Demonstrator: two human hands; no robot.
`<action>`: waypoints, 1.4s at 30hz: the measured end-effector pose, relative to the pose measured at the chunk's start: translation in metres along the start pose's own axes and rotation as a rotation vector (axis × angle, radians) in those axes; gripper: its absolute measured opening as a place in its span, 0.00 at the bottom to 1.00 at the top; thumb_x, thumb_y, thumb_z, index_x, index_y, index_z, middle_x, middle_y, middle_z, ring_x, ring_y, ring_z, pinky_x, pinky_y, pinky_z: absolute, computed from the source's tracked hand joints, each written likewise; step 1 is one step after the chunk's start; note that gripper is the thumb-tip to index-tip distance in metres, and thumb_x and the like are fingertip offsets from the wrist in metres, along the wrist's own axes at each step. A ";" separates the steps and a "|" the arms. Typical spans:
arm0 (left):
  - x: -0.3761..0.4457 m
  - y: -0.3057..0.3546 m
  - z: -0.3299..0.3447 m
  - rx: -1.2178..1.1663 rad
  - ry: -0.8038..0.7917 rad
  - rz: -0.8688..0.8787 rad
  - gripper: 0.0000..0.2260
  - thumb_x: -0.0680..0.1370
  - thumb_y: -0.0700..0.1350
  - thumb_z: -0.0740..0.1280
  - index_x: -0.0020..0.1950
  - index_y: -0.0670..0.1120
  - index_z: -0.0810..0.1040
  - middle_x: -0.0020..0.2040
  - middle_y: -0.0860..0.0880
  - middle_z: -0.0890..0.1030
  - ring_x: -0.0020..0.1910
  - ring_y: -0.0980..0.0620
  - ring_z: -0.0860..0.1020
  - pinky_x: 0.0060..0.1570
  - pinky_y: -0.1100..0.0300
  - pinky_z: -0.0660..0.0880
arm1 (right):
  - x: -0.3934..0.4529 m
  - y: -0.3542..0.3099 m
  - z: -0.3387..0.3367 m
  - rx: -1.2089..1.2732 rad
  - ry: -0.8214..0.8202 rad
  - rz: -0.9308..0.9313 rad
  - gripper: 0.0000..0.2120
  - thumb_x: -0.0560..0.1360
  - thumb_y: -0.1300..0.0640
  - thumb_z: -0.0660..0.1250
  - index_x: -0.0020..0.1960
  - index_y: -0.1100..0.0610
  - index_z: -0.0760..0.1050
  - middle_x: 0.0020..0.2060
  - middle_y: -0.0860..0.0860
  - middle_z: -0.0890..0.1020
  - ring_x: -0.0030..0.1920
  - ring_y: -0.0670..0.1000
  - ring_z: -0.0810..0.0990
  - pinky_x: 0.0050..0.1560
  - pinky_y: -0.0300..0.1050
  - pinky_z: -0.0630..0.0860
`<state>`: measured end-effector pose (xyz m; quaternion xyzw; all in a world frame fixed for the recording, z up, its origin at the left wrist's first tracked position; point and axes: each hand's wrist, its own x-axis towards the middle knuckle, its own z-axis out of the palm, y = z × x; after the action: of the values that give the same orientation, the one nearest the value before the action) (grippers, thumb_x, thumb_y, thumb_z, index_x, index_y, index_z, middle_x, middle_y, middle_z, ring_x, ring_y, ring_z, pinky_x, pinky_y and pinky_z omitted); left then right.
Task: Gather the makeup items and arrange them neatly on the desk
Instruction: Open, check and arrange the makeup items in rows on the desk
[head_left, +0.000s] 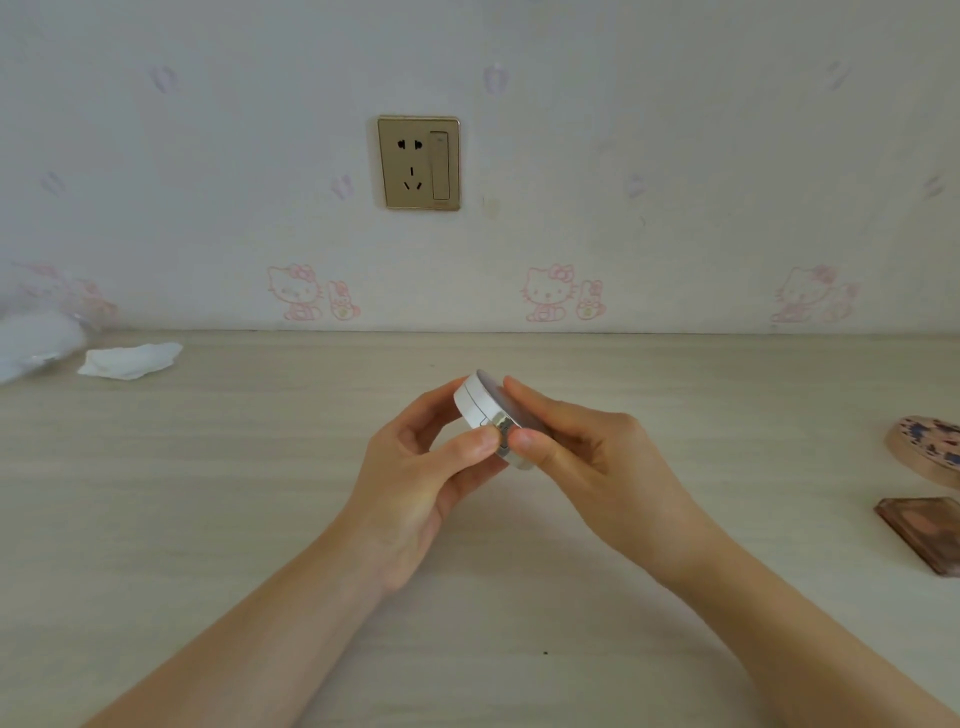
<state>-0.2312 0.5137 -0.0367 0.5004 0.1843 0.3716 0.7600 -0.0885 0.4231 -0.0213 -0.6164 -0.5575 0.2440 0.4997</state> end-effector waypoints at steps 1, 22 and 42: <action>0.000 0.000 0.000 -0.002 0.005 -0.001 0.24 0.69 0.37 0.72 0.65 0.40 0.76 0.62 0.38 0.78 0.58 0.40 0.80 0.53 0.53 0.79 | 0.000 0.000 0.000 0.005 -0.001 -0.002 0.21 0.76 0.52 0.66 0.69 0.48 0.72 0.65 0.40 0.75 0.64 0.34 0.71 0.67 0.37 0.68; -0.005 0.002 0.002 0.162 -0.011 -0.010 0.25 0.67 0.38 0.74 0.64 0.47 0.78 0.61 0.48 0.80 0.54 0.45 0.82 0.49 0.52 0.80 | -0.008 0.001 -0.008 -0.137 -0.133 -0.080 0.15 0.76 0.53 0.65 0.59 0.59 0.73 0.52 0.55 0.81 0.56 0.54 0.79 0.59 0.52 0.77; -0.002 0.007 -0.002 0.091 0.007 -0.041 0.27 0.66 0.39 0.75 0.65 0.43 0.77 0.59 0.41 0.81 0.54 0.41 0.82 0.45 0.51 0.80 | -0.004 -0.006 -0.002 -0.013 -0.140 -0.065 0.15 0.77 0.54 0.65 0.61 0.40 0.74 0.54 0.48 0.83 0.58 0.46 0.79 0.61 0.42 0.74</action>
<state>-0.2362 0.5152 -0.0313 0.5291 0.2140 0.3491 0.7432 -0.0907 0.4179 -0.0164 -0.5825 -0.6123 0.2665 0.4634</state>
